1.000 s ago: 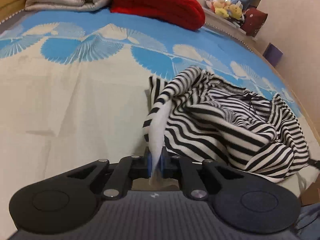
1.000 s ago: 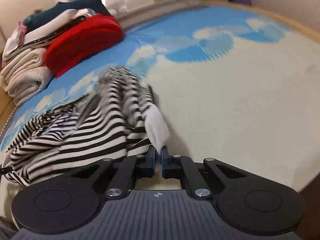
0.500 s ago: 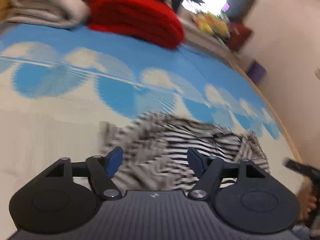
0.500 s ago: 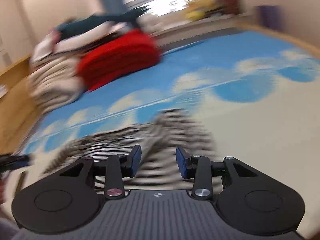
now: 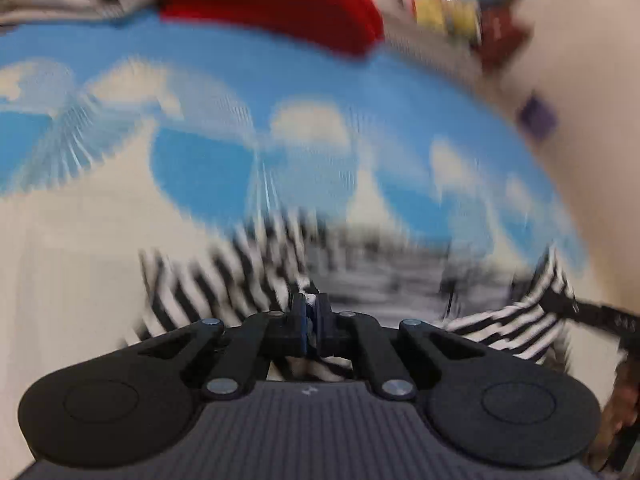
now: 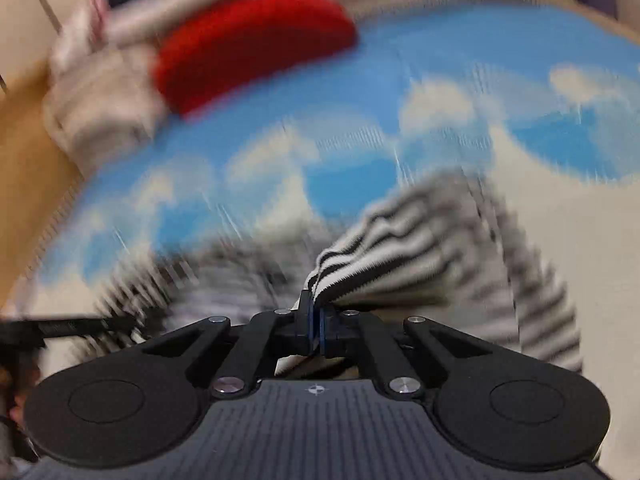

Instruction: Fold small clothes

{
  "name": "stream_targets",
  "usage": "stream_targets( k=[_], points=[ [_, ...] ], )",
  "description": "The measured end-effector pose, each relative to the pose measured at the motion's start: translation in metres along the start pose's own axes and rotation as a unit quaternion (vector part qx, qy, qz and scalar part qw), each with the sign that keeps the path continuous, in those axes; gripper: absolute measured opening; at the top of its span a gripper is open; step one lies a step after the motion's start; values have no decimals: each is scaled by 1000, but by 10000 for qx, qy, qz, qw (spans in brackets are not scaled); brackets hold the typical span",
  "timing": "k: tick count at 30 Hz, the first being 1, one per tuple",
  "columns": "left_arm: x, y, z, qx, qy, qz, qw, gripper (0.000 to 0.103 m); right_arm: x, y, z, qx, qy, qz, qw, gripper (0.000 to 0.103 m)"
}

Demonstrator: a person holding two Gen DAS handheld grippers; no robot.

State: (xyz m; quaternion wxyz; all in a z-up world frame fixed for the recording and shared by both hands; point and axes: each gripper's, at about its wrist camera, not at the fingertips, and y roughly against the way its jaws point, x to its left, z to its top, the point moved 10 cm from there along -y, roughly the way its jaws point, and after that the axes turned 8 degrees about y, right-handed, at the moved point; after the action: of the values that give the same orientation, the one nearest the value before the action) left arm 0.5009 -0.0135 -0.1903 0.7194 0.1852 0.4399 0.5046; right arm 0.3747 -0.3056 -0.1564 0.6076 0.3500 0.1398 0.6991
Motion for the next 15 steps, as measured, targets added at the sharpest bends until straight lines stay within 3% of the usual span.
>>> stream_targets(
  k=[2, 4, 5, 6, 8, 9, 10, 12, 15],
  points=[
    [2, 0, 26, -385, 187, -100, 9990, 4, -8, 6, 23, -554, -328, 51, 9979, 2],
    [10, -11, 43, -853, 346, 94, 9957, 4, -23, -12, 28, -760, -913, -8, 9929, 4],
    [19, -23, 45, -970, 446, 259, 9939, 12, -31, -31, 20, -654, -1065, -215, 9919, 13],
    [24, -39, 43, -894, 491, 343, 9942, 31, -37, -48, 10, -438, -1125, -464, 9916, 25],
    [39, -68, 30, -491, 572, 600, 9953, 47, -42, -80, -18, 248, -1257, -698, 9893, 28],
    [47, -73, 23, -355, 598, 714, 9950, 47, -39, -86, -25, 393, -1252, -653, 9892, 29],
    [51, -71, 19, -343, 616, 652, 9954, 47, -35, -80, -22, 324, -1136, -615, 9911, 31],
    [56, -56, 21, -481, 700, 465, 9953, 62, -30, -54, -7, -32, -950, -439, 9945, 52],
    [48, -19, 38, -863, 651, 415, 9933, 72, -36, -5, 15, -731, -699, -380, 9941, 57]
  ],
)
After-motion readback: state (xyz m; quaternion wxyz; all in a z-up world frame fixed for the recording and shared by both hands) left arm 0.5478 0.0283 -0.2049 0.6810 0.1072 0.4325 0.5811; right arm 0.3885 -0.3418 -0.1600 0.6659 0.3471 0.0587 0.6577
